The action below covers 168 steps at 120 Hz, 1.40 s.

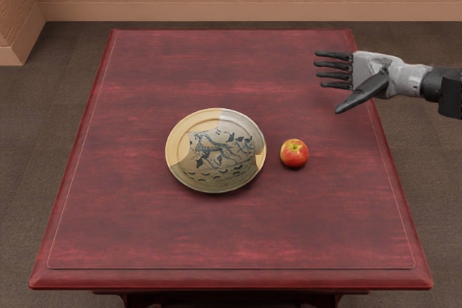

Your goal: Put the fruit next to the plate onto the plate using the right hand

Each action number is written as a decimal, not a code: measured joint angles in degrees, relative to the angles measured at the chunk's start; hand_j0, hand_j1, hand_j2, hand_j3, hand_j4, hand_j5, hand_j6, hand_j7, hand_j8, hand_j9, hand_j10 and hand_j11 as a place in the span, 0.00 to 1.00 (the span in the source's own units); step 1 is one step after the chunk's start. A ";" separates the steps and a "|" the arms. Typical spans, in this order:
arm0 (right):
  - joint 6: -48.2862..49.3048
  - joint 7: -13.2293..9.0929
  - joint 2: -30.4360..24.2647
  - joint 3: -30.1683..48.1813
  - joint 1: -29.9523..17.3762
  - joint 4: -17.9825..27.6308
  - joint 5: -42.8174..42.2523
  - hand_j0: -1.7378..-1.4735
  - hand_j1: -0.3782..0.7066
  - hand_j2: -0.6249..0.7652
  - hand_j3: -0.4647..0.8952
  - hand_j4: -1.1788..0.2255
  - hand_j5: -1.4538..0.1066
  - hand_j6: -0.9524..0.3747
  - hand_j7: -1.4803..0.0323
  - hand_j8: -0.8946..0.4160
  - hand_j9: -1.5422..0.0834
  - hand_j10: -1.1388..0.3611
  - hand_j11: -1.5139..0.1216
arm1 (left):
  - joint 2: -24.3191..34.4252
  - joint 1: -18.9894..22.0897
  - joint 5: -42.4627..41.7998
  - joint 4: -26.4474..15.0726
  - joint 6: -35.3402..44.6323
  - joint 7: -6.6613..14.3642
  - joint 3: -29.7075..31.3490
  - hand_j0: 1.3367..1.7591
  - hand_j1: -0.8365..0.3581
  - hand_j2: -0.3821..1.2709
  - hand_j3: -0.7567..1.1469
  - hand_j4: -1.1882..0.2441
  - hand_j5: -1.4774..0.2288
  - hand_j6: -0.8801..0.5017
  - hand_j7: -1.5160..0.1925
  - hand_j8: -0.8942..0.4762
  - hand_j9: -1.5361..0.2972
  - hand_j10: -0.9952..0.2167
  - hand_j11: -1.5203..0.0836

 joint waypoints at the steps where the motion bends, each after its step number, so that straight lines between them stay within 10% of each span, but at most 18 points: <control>1: 0.00 -0.01 0.03 -0.02 -0.01 0.00 -0.10 0.30 0.08 0.44 0.34 0.81 0.89 0.68 0.94 0.65 0.91 0.73 0.89 | 0.00 0.00 0.00 0.00 0.00 0.00 0.00 0.76 0.76 0.26 0.40 0.67 0.69 0.47 0.71 0.48 0.67 0.63 0.76; 27: 0.00 -0.04 -0.08 -0.82 0.63 1.76 -1.30 0.30 0.08 0.44 0.34 0.81 0.89 0.68 0.94 0.65 0.91 0.73 0.89 | 0.00 0.00 0.00 0.00 0.02 0.00 0.00 0.76 0.76 0.26 0.40 0.67 0.69 0.47 0.71 0.48 0.67 0.63 0.76; 46: -2.98 -0.67 -2.65 -8.18 7.08 12.67 -4.83 0.30 0.08 0.44 0.34 0.81 0.89 0.68 0.94 0.65 0.91 0.73 0.89 | 0.00 0.00 0.00 0.00 0.01 0.00 0.00 0.76 0.76 0.26 0.40 0.67 0.69 0.47 0.71 0.48 0.67 0.63 0.76; 104: -41.25 -16.31 -4.05 -31.45 33.96 39.34 -7.42 0.30 0.08 0.44 0.34 0.81 0.89 0.68 0.94 0.65 0.91 0.73 0.89 | 0.00 0.00 0.00 0.00 -0.01 0.00 0.01 0.76 0.76 0.26 0.40 0.67 0.69 0.47 0.71 0.48 0.67 0.63 0.76; 168: -68.74 -27.91 13.27 -39.41 35.89 50.57 -7.49 0.30 0.08 0.44 0.34 0.81 0.89 0.68 0.94 0.65 0.91 0.73 0.89 | 0.00 0.00 0.00 0.00 0.00 0.00 0.01 0.76 0.76 0.26 0.40 0.67 0.69 0.47 0.71 0.48 0.67 0.63 0.76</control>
